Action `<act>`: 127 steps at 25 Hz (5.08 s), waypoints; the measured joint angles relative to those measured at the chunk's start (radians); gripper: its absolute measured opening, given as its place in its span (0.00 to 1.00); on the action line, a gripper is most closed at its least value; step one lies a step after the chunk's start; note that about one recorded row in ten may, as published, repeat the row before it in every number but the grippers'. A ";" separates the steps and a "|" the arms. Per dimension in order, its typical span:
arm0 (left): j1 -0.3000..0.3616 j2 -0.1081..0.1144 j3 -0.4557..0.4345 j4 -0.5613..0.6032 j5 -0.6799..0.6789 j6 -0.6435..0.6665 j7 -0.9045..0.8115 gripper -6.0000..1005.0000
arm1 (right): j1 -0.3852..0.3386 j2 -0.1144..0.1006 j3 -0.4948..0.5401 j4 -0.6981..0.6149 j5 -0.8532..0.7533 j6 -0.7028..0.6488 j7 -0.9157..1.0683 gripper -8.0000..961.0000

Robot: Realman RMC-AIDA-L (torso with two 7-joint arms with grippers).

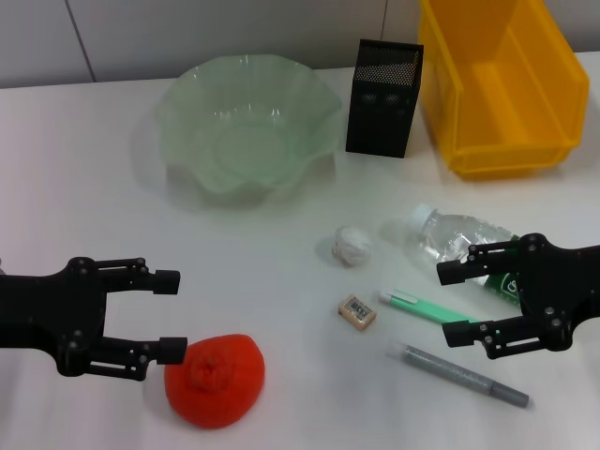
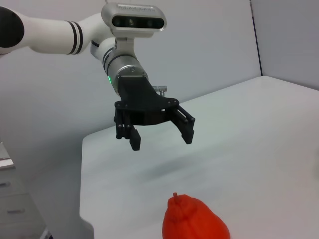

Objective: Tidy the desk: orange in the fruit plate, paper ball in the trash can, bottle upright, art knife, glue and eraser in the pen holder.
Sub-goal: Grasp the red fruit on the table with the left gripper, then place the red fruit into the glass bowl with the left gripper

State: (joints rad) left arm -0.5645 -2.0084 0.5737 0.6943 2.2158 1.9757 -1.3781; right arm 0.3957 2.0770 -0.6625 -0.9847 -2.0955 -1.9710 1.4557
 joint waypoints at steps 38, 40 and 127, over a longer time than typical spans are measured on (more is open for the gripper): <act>0.100 -0.059 0.055 -0.068 0.016 -0.177 0.242 0.83 | 0.011 0.000 0.004 0.025 0.000 0.000 0.008 0.76; 0.096 -0.059 0.055 -0.096 0.017 -0.201 0.265 0.83 | 0.011 0.000 0.002 0.030 0.000 0.000 0.008 0.76; -0.348 -0.072 0.040 -0.629 -0.733 -0.979 0.632 0.30 | 0.029 0.000 0.000 0.151 0.018 -0.004 -0.025 0.76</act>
State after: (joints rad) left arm -0.9124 -2.0801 0.6135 0.0654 1.4827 0.9970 -0.7466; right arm 0.4248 2.0770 -0.6628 -0.8340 -2.0771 -1.9753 1.4303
